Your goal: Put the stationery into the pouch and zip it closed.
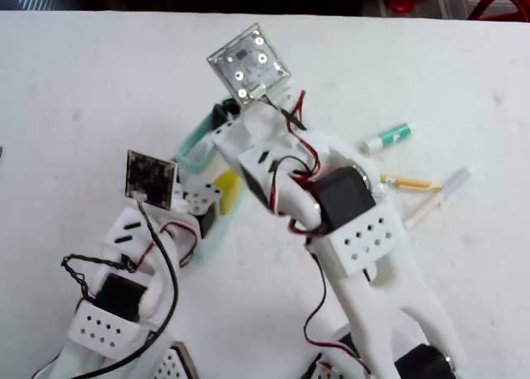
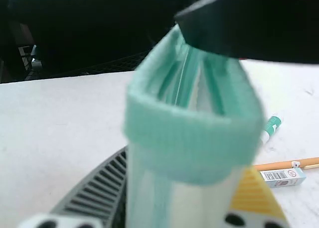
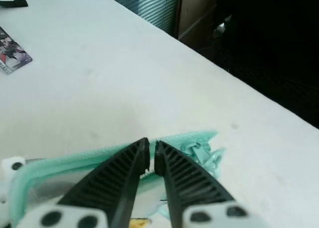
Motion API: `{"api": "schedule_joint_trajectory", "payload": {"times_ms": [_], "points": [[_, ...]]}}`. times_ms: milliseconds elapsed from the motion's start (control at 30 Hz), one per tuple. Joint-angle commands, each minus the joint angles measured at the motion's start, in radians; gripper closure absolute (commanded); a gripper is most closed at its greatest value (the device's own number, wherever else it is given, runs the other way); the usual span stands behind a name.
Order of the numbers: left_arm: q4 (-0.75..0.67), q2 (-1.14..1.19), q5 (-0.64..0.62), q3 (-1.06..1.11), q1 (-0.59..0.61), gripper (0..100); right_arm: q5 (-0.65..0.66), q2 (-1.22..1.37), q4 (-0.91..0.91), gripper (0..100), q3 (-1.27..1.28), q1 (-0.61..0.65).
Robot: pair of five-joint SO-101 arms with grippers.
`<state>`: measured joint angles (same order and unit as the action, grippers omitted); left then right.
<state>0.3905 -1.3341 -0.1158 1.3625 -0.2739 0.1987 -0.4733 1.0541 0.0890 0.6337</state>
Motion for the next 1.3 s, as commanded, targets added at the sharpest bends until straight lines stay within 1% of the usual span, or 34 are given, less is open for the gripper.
{"api": "schedule_joint_trajectory", "payload": {"times_ms": [0, 167, 233, 300, 400, 600, 800, 967, 1067, 1133, 1267], "points": [[0.051, -0.113, -0.011, -0.011, -0.005, 77, 0.008, 0.048, -0.001, 98.2, -0.006, -0.05], [0.178, -0.332, -0.011, 0.015, -0.01, 77, 0.008, 0.12, -0.002, 98.1, -0.012, -0.096], [0.181, -0.406, -0.011, 0.052, -0.018, 77, 0.008, 0.124, -0.004, 98.1, -0.014, -0.091], [0.172, -0.455, 0.011, 0.092, -0.059, 77, 0.003, 0.117, -0.004, 98.1, -0.014, -0.082], [0.152, -0.47, 0.089, 0.132, -0.119, 77, 0.006, 0.093, -0.001, 98.1, -0.014, -0.054], [0.147, -0.472, 0.089, 0.132, -0.111, 80, 0.006, 0.042, 0.001, 98.1, -0.014, -0.05], [0.146, -0.473, 0.095, 0.132, -0.11, 80, 0.006, 0.015, 0.005, 98.1, -0.011, -0.048], [0.117, -0.473, 0.089, 0.135, -0.061, 80, 0.006, 0.002, 0.038, 98.1, -0.012, -0.048], [0.117, -0.473, 0.089, 0.137, -0.064, 80, 0.006, -0.012, 0.039, 97.9, -0.012, -0.048], [0.117, -0.472, 0.089, 0.138, -0.065, 80, 0.003, -0.021, 0.039, 94.7, -0.012, -0.048], [0.114, -0.472, 0.089, 0.138, -0.065, 81, 0.006, -0.035, 0.039, 79.7, -0.012, -0.044]]}}
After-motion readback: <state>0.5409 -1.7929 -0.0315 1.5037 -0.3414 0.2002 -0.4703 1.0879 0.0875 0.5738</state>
